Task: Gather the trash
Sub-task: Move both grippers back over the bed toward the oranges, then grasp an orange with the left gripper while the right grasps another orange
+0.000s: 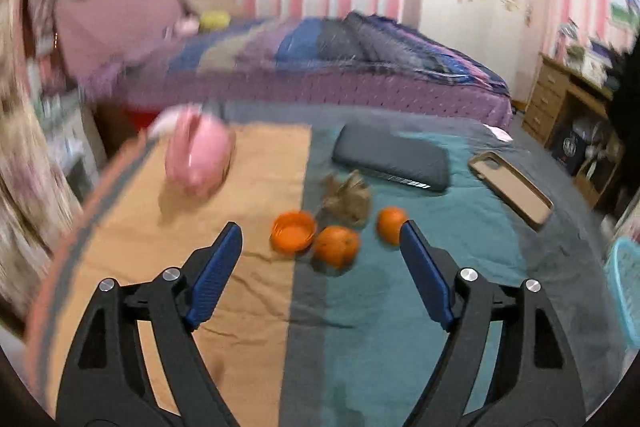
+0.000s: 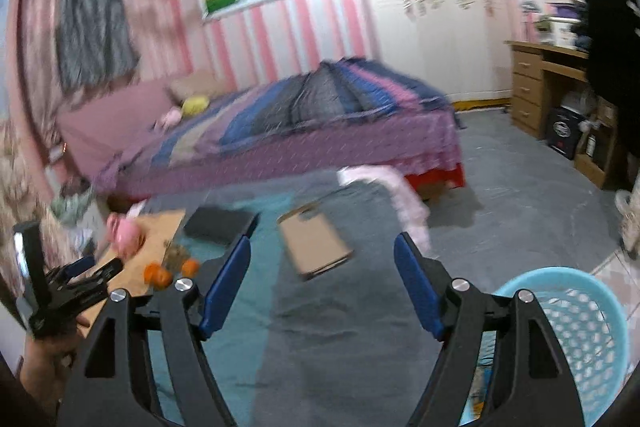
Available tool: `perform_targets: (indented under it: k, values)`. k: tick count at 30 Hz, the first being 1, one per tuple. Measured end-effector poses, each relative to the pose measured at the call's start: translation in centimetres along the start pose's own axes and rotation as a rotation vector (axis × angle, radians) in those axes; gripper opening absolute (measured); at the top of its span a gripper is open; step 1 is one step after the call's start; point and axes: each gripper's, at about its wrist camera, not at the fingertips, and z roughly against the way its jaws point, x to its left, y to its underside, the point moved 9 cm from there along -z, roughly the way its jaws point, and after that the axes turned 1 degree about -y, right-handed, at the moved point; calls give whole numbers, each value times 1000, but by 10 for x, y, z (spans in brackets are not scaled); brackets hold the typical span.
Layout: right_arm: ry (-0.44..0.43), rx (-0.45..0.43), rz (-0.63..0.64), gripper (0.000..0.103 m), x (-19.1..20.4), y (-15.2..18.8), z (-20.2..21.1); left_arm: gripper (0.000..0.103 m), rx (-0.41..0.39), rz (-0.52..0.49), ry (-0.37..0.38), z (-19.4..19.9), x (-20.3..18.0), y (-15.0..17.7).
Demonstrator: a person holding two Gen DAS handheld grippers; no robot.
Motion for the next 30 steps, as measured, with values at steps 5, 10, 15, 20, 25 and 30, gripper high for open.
perform_targets:
  k: [5, 10, 15, 20, 25, 30]
  values:
    - [-88, 62, 83, 77, 72, 13, -49, 78, 66, 58, 41, -28, 12, 17]
    - [-138, 160, 118, 77, 102, 33, -95, 61, 115, 76, 113, -48, -1, 25]
    - [-121, 195, 149, 77, 122, 43, -124, 50, 140, 11, 130, -66, -18, 29]
    - [-114, 216, 185, 77, 129, 45, -146, 31, 180, 41, 146, -82, -18, 31]
    - [-125, 232, 182, 77, 131, 47, -161, 13, 157, -15, 144, -81, -29, 24]
    - [-157, 248, 163, 77, 138, 51, -169, 11, 92, 1, 163, -58, -22, 4]
